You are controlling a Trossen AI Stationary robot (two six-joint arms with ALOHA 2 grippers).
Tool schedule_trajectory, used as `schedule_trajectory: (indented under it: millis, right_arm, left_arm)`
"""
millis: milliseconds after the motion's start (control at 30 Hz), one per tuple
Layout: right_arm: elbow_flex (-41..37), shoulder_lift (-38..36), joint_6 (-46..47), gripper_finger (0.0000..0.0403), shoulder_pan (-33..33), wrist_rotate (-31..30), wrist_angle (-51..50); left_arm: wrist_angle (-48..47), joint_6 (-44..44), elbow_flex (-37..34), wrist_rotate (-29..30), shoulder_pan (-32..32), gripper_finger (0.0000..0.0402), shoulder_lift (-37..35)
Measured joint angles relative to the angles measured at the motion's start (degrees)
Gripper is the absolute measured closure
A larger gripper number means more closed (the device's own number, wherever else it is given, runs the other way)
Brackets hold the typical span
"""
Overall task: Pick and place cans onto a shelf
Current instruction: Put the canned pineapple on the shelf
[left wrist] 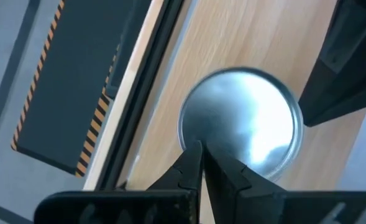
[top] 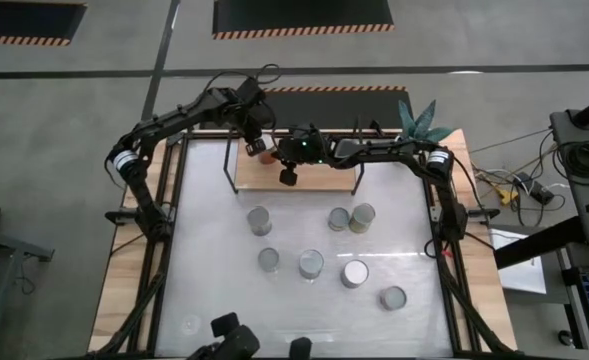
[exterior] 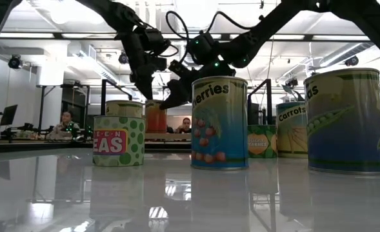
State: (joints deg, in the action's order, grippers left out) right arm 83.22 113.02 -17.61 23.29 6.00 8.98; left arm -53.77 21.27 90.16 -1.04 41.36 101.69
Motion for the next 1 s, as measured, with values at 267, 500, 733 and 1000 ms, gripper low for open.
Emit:
schedule_trajectory:
  millis: [267, 500, 733, 1000]
  right_arm:
    - [0.0, -0.03, 0.5, 0.0394, 1.28, -0.22, 0.42]
    - [0.0, -0.05, 0.48, 0.0394, 2.96, -0.26, 1.01]
    - [-0.02, -0.05, 0.46, 0.0394, 3.87, -0.15, 3.15]
    - [-0.02, -0.05, 0.07, 0.0394, 3.87, -0.11, 3.34]
  left_arm:
    - [-1.73, -2.59, 0.01, -0.01, -0.07, 0.0402, 0.0]
    - [-2.87, -5.04, 0.01, -0.02, -0.48, 0.0402, -0.02]
    - [-4.28, -7.69, 0.01, -0.02, -1.98, 0.0402, -0.04]
    - [-4.38, -9.34, 0.01, -0.02, -3.63, 0.0402, -0.5]
